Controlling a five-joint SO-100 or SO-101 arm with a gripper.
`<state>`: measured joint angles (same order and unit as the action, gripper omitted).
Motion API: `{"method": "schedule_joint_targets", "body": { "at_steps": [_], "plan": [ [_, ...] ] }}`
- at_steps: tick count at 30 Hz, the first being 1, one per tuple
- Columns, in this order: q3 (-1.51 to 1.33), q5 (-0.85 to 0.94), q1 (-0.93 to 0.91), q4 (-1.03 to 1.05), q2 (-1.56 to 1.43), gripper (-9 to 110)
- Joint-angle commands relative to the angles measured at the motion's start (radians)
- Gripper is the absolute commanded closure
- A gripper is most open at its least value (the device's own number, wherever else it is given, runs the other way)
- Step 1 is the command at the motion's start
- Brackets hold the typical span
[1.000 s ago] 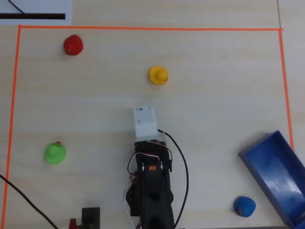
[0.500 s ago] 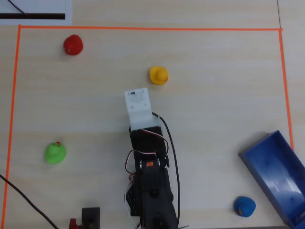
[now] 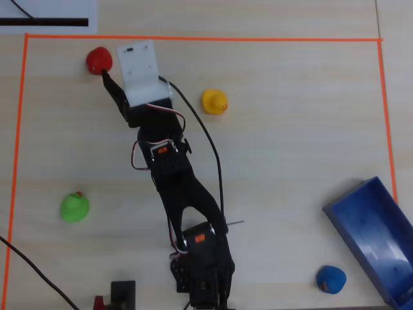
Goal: Grasp red duck and put it into box.
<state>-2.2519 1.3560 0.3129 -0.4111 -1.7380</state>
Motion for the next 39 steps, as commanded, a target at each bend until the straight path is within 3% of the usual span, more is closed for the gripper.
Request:
{"method": "schedule_joint_targets", "body": {
  "at_steps": [1, 6, 11, 39],
  "plan": [
    [0.048, -0.017, 0.028, -0.187, 0.224, 76],
    [0.028, -0.031, 0.048, -0.454, 0.403, 74],
    [0.097, -0.014, 0.069, -0.531, 0.520, 73],
    [0.739, -0.002, 0.100, -0.264, 0.957, 71]
  ]
}}
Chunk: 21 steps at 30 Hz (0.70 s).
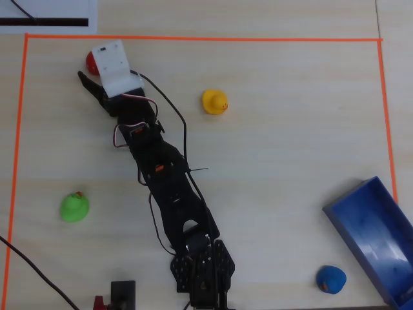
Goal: Grasp red duck and put it into box.
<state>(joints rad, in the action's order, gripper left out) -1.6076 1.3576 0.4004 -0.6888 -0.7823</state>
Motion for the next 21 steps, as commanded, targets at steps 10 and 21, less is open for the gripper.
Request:
{"method": "schedule_joint_targets", "body": {
  "at_steps": [10, 21],
  "plan": [
    [0.299, -0.014, 0.006, 0.126, 0.114, 72],
    [0.308, -0.072, -0.014, 0.127, 0.095, 101]
  ]
}}
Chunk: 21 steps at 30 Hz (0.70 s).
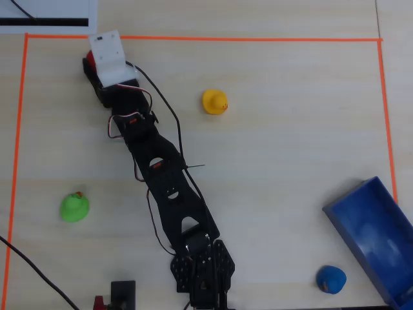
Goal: Grasp red duck and put it into box.
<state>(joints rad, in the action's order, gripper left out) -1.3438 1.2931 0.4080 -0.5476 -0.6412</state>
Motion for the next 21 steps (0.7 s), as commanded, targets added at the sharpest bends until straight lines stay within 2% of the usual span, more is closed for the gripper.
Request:
{"method": "schedule_joint_targets", "body": {
  "at_steps": [1, 9, 11, 15, 21],
  "plan": [
    [0.043, -0.008, -0.021, -0.014, -0.054, 101],
    [-0.032, 0.000, -0.057, 0.060, -0.215, 101],
    [-0.008, -0.051, -0.097, 0.259, -0.325, 101],
    [0.160, -0.189, -0.216, 0.818, -0.543, 101],
    [0.166, -0.201, -0.451, 1.336, -0.887, 101]
  ]
}}
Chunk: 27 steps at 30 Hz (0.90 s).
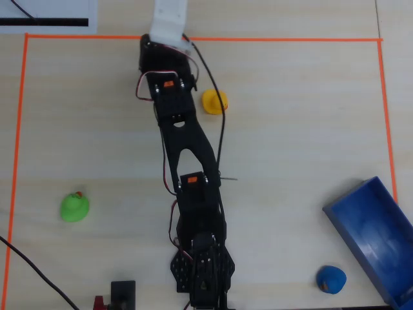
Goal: Grasp red duck and put it into box.
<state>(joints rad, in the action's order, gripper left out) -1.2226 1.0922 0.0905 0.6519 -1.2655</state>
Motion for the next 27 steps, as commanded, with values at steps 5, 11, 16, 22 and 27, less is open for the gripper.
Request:
{"method": "schedule_joint_targets", "body": {
  "at_steps": [5, 11, 16, 22, 27],
  "plan": [
    [0.009, 0.075, -0.436, 0.497, -0.517, 101],
    [-0.095, 0.216, -0.965, 0.577, -0.640, 101],
    [-0.183, 0.293, -1.344, 0.428, -0.571, 101],
    [-0.060, 0.293, -1.577, 0.360, -0.333, 101],
    [0.026, 0.307, -1.652, 0.342, -0.155, 101]
  ]
}}
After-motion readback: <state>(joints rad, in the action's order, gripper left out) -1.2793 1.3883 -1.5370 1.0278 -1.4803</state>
